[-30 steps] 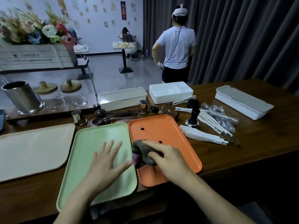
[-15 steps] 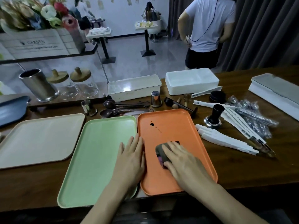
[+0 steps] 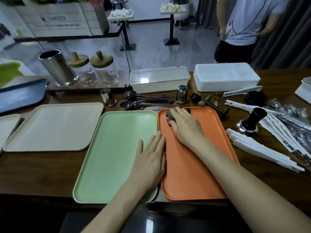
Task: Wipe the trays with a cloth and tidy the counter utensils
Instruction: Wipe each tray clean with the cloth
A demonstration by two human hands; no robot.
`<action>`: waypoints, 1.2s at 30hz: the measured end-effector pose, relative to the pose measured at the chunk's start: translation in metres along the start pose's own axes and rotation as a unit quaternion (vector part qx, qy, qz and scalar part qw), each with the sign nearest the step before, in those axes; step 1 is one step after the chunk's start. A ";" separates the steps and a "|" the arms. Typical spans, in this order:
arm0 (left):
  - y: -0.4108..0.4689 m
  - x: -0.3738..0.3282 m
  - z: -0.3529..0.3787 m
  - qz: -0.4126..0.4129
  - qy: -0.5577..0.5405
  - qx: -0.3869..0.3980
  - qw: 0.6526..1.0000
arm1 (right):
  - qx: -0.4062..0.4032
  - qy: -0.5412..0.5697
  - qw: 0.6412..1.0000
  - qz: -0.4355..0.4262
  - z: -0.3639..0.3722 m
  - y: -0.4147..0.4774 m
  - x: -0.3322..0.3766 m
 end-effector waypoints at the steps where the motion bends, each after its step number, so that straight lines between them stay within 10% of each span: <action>1: 0.000 0.000 0.000 -0.001 -0.002 -0.002 1.000 | 0.005 0.009 1.000 -0.011 0.002 -0.005 0.003; 36: -0.005 0.000 0.006 -0.053 0.061 -0.078 0.994 | 0.115 0.050 0.991 -0.053 -0.017 -0.101 0.025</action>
Point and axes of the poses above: each hand's wrist, its own y-axis towards the middle knuckle, its own z-axis out of the palm, x = y × z, the point moved 1 cm from there along y, towards the middle knuckle, and after that the axes turned 12 degrees about y, right-handed, at the moved point
